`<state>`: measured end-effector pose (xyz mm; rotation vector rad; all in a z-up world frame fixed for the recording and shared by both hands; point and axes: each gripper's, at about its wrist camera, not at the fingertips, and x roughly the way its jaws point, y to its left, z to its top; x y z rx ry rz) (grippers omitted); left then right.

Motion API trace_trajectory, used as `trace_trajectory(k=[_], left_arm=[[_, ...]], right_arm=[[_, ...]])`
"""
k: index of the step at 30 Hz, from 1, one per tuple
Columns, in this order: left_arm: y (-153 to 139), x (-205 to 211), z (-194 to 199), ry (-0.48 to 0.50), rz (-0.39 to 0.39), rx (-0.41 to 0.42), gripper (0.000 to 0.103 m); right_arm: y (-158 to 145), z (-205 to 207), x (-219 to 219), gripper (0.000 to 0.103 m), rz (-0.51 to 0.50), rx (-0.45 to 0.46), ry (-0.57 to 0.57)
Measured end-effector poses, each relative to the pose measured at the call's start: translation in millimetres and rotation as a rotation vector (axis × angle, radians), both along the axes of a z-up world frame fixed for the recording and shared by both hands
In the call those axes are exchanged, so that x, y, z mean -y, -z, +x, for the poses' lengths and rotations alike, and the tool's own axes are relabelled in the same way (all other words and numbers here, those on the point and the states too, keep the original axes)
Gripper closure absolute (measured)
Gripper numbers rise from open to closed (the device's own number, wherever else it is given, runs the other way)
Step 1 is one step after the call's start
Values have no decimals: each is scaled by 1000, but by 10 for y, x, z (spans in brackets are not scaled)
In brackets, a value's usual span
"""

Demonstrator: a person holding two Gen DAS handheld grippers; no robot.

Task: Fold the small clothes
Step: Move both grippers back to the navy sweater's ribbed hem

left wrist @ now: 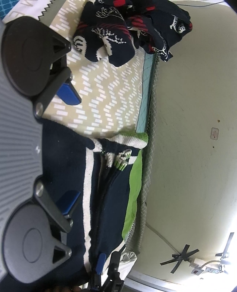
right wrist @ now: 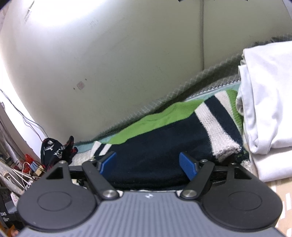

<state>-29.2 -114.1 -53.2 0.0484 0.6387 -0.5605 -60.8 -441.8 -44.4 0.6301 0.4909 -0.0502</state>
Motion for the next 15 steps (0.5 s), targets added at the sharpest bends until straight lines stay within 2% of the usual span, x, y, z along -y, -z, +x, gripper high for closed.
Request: trace_trajectory(k=[3, 7, 10, 11, 13, 15], left_arm=[[-14, 7, -23, 11, 4, 15, 0], [-92, -110, -141, 35, -24, 13, 0], [-152, -356, -371, 58, -68, 6, 0], [-162, -448, -469, 63, -73, 5, 0], [-184, -622, -673, 67, -82, 9, 0], [-197, -772, -861, 75, -90, 16, 0]], right_arm=[[-111, -129, -35, 34, -1, 5, -27], [-371, -516, -95, 35, -4, 37, -87], [-540, -888, -166, 36, -38, 71, -139], [-570, -1016, -194, 39, -46, 76, -154], [-586, -1201, -251, 36, -43, 82, -184], [-573, -1342, -330, 37, -39, 90, -208]])
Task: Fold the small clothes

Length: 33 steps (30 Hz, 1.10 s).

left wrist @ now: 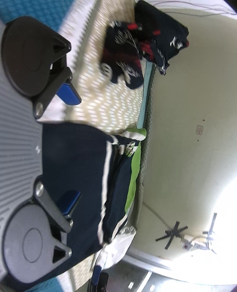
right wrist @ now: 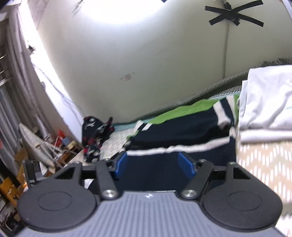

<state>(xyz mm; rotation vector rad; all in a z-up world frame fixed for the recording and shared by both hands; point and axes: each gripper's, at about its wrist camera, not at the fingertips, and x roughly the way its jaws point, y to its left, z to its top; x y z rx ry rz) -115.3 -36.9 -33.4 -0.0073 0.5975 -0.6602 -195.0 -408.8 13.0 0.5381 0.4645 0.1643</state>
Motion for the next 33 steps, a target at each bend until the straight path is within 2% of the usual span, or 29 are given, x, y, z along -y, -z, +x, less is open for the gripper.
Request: trace_trajectory(k=[4, 6, 12, 16, 21, 26, 31, 32, 33], left_arm=[[79, -289, -364, 1, 1, -11, 0], [125, -412, -526, 2, -2, -22, 0], [152, -789, -889, -14, -12, -31, 0], [83, -921, -955, -10, -49, -47, 0], [95, -846, -824, 25, -86, -129, 0], [234, -696, -695, 49, -24, -229, 8], [222, -522, -809, 81, 62, -205, 8], [222, -481, -853, 90, 80, -196, 10], [220, -442, -893, 101, 98, -185, 18]], right_arm=[[66, -176, -209, 36, 1, 28, -34], [103, -194, -343, 31, -14, 25, -59], [155, -199, -630, 30, -59, 23, -113], [153, -226, -687, 30, -55, 16, -101], [107, -470, -620, 30, -81, 0, -83], [114, -940, -399, 32, -123, -69, 7], [197, -1444, -214, 32, -138, -136, 108], [238, -1507, -209, 32, -142, -154, 114], [281, -1568, -206, 32, -147, -172, 114]])
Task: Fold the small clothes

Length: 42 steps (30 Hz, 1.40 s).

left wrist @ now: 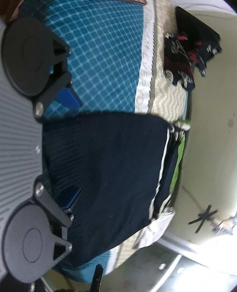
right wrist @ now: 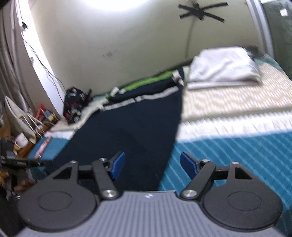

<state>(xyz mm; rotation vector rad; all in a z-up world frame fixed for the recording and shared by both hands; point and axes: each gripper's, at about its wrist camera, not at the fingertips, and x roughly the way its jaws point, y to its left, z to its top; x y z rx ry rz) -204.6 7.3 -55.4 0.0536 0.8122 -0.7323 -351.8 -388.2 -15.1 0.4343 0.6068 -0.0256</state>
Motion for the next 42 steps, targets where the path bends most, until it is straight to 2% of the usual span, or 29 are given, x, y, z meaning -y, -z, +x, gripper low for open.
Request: trace_trajectory(k=[1, 3, 4, 5, 6, 7, 8, 10, 11, 15, 20, 23, 28, 30, 31, 32, 33, 34, 36, 37, 40, 42], left_arm=[[-3, 43, -53, 11, 18, 17, 23], [-9, 97, -124, 10, 55, 53, 48], [-14, 104, -139, -1, 70, 66, 53], [-22, 93, -133, -15, 73, 67, 63], [-39, 74, -109, -23, 64, 57, 78], [-52, 36, -78, -32, 46, 36, 84], [-66, 6, -44, -34, 24, 17, 87], [-98, -54, 7, -36, -32, -17, 88], [-113, -65, 31, -36, -53, -30, 88], [-229, -110, 149, -29, -155, -70, 89], [-447, -108, 353, -28, -259, -74, 89], [-604, -29, 563, -34, -289, -56, 91], [-912, 428, 1261, -53, -262, 8, 91], [-950, 754, 1615, -107, -201, 63, 80], [-927, 926, 1763, -153, -133, 96, 76], [-879, 1061, 1853, -196, -54, 112, 73], [-834, 1118, 1866, -201, -16, 105, 72], [-786, 1103, 1827, -167, -24, 96, 68], [-684, 974, 1678, -128, -57, 110, 28], [-628, 906, 1611, -147, -54, 120, 23], [-442, 764, 1549, -152, -51, 58, 22], [-335, 756, 1567, -171, -34, 28, 25]], right_arm=[[46, -39, -19, 32, -7, -21, -3], [145, -46, -72, 31, -22, -56, -13], [180, -63, -105, 31, -34, -51, -16], [189, -62, -139, 31, -45, -40, -23], [192, -50, -158, 39, -48, -34, -33], [195, -37, -169, 49, -39, -30, -53], [204, -9, -182, 80, -20, -34, -81], [209, 19, -213, 89, -35, -46, -95], [194, 27, -210, 97, -40, -45, -95], [87, 18, -70, 100, 56, 7, -66], [-137, 132, 58, 100, 97, 98, -50], [-253, 328, 171, 101, 114, 140, -36], [-461, 1041, 490, 101, 106, 162, 9], [-477, 1508, 663, 99, 120, 149, 78], [-449, 1735, 738, 93, 94, 143, 127], [-405, 1921, 792, 60, 35, 124, 157], [-360, 2044, 809, 44, -15, 69, 198], [-316, 2069, 821, 44, -28, 33, 218], [-259, 1887, 816, 45, 12, 65, 154], [-227, 1757, 792, 45, 12, 71, 144], [-94, 1504, 728, 45, 8, 42, 117], [-8, 1430, 683, 45, 30, 25, 105]])
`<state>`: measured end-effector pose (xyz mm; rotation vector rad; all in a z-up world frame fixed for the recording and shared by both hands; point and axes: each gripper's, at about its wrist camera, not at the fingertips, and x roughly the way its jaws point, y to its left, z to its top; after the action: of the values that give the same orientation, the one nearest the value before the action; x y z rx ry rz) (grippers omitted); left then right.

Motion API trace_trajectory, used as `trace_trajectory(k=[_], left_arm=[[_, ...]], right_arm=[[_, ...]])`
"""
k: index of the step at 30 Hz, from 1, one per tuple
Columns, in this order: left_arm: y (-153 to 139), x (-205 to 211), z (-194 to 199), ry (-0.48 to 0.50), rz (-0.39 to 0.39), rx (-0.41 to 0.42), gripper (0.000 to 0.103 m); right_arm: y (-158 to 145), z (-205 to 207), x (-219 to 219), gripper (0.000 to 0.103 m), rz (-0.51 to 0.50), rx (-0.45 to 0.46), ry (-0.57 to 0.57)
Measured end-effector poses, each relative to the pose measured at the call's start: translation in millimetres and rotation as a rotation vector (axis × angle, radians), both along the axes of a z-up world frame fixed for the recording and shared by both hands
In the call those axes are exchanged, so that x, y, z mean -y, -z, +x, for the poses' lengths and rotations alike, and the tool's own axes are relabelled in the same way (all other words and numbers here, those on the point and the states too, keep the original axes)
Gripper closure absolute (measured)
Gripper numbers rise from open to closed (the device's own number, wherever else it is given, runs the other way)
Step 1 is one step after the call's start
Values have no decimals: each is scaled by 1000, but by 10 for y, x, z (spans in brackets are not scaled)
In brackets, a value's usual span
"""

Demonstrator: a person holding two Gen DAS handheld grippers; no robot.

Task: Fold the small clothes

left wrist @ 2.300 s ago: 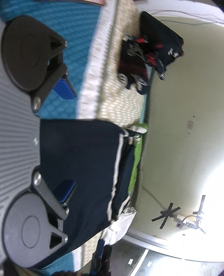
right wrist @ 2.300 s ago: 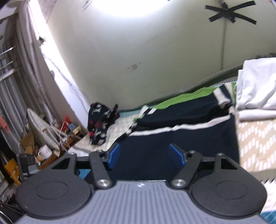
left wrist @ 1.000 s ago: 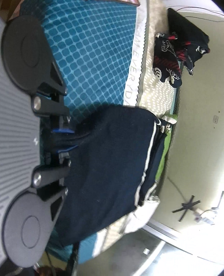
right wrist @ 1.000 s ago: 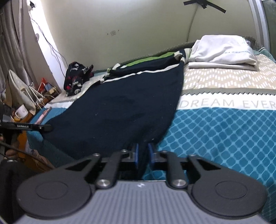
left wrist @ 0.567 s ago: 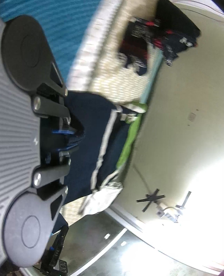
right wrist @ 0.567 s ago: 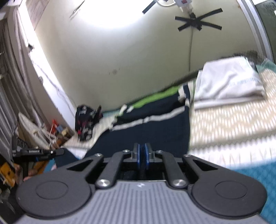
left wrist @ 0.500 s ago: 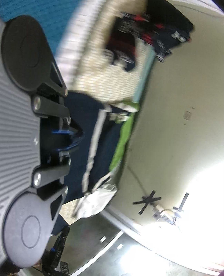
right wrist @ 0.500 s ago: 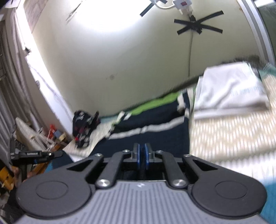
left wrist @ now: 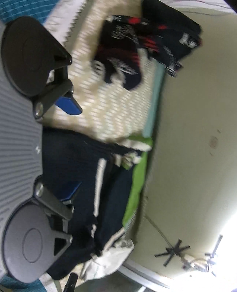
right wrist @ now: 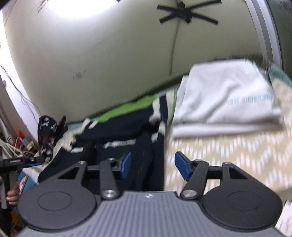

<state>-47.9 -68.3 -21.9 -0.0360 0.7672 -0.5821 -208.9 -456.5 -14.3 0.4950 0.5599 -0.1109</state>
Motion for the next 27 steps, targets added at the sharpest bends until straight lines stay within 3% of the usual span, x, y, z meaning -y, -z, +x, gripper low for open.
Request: trace_trajectory(k=[3, 6, 11, 13, 14, 15, 16, 17, 20, 22, 24, 26, 27], left_arm=[[126, 42, 51, 2, 22, -26, 34], [189, 120, 77, 24, 37, -24, 34], [200, 311, 195, 19, 79, 23, 34], [217, 431, 272, 24, 93, 27, 41], [245, 496, 307, 33, 102, 22, 60], [276, 562, 333, 42, 118, 19, 69], [279, 594, 325, 36, 129, 45, 78], [260, 601, 307, 32, 140, 66, 90], [136, 482, 259, 2, 86, 114, 90], [135, 456, 334, -22, 51, 101, 90], [235, 536, 456, -32, 62, 70, 83], [352, 611, 495, -37, 101, 75, 73], [350, 599, 459, -53, 113, 100, 62]], right_arm=[[44, -14, -198, 52, -41, -4, -36], [38, 63, -406, 52, -196, 4, -28], [-10, 346, -388, 53, -267, 10, -41], [2, 522, -379, 53, -295, -6, -62], [36, 621, -377, 59, -310, -29, -76], [94, 726, -385, 88, -325, -67, -83], [169, 822, -371, 94, -322, -115, -93], [180, 820, -351, 103, -302, -95, -93], [-37, 638, -304, 103, -351, -11, 14], [-157, 493, -133, 103, -292, 51, 105], [-107, 535, -104, 103, -311, 9, 135], [65, 657, -175, 103, -349, -107, 96], [126, 670, -208, 93, -354, -136, 80]])
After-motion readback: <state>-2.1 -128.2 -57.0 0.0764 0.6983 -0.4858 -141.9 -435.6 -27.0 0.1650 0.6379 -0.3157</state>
